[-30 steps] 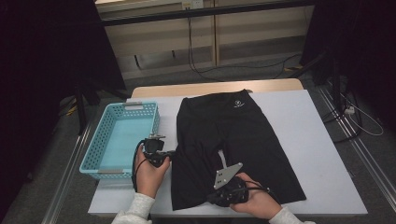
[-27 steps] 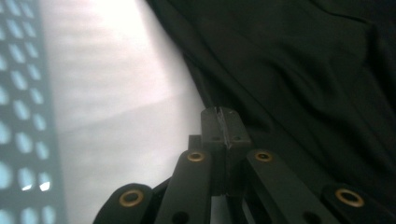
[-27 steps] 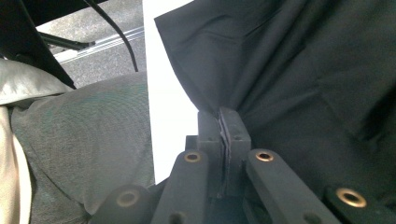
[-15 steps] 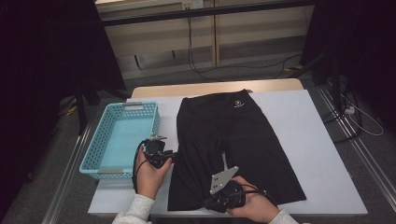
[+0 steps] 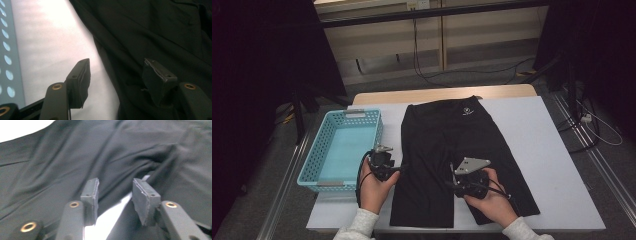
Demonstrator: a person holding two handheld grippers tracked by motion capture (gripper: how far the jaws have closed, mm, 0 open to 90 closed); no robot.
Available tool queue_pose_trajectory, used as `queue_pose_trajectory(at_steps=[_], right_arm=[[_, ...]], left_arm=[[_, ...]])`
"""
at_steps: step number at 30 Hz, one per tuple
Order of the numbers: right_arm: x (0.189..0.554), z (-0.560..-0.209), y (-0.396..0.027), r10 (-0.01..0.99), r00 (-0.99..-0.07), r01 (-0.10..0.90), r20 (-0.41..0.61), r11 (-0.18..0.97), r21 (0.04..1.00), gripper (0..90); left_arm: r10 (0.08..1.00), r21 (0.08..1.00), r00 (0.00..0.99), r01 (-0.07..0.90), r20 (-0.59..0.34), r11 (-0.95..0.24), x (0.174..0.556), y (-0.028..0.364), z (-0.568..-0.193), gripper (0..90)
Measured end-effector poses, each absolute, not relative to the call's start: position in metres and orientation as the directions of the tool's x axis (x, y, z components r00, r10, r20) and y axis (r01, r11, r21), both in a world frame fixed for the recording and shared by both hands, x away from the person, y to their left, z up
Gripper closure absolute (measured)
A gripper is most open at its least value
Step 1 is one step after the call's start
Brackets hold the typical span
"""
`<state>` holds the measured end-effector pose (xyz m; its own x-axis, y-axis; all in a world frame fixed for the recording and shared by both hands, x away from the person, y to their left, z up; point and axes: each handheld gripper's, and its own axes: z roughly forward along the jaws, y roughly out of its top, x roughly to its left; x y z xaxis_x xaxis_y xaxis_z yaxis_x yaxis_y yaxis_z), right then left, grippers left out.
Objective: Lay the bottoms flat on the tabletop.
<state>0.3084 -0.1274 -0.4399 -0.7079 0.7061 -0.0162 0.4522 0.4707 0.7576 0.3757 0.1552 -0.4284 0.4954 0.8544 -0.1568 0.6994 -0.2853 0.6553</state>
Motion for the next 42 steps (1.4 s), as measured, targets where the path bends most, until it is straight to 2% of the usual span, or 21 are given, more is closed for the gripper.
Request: queue_pose_trajectory(at_steps=[3,6,9,16,24,29,32,42], right_arm=[[0.314,-0.441,-0.127,0.72,-0.694,0.473,0.012,0.442,0.762,59.4],[0.319,-0.444,-0.122,0.74,-0.672,0.461,-0.031,0.451,0.764,64.8],[0.323,-0.44,-0.119,0.746,-0.665,0.448,-0.044,0.445,0.775,65.7],[0.325,-0.442,-0.126,0.741,-0.672,0.464,0.004,0.417,0.781,58.8],[0.326,-0.44,-0.128,0.748,-0.664,0.462,-0.006,0.417,0.783,54.8],[0.329,-0.438,-0.133,0.762,-0.647,0.469,0.005,0.393,0.79,54.6],[0.33,-0.439,-0.133,0.76,-0.65,0.47,0.011,0.392,0.791,54.7],[0.34,-0.436,-0.133,0.774,-0.633,0.478,0.017,0.373,0.795,56.0]], left_arm=[[0.852,0.653,0.501,0.697,-0.149,-0.296,0.376,0.156,-0.428,38.8],[0.851,0.658,0.505,0.692,-0.147,-0.297,0.375,0.154,-0.429,38.0],[0.847,0.654,0.511,0.692,-0.146,-0.304,0.375,0.154,-0.429,34.9],[0.843,0.669,0.514,0.684,-0.157,-0.292,0.376,0.155,-0.429,31.3],[0.832,0.673,0.529,0.678,-0.167,-0.295,0.376,0.156,-0.43,29.1],[0.825,0.674,0.537,0.677,-0.175,-0.297,0.376,0.156,-0.429,27.2],[0.827,0.678,0.536,0.674,-0.172,-0.295,0.377,0.154,-0.43,22.6],[0.827,0.666,0.531,0.686,-0.184,-0.293,0.377,0.154,-0.432,22.3]])
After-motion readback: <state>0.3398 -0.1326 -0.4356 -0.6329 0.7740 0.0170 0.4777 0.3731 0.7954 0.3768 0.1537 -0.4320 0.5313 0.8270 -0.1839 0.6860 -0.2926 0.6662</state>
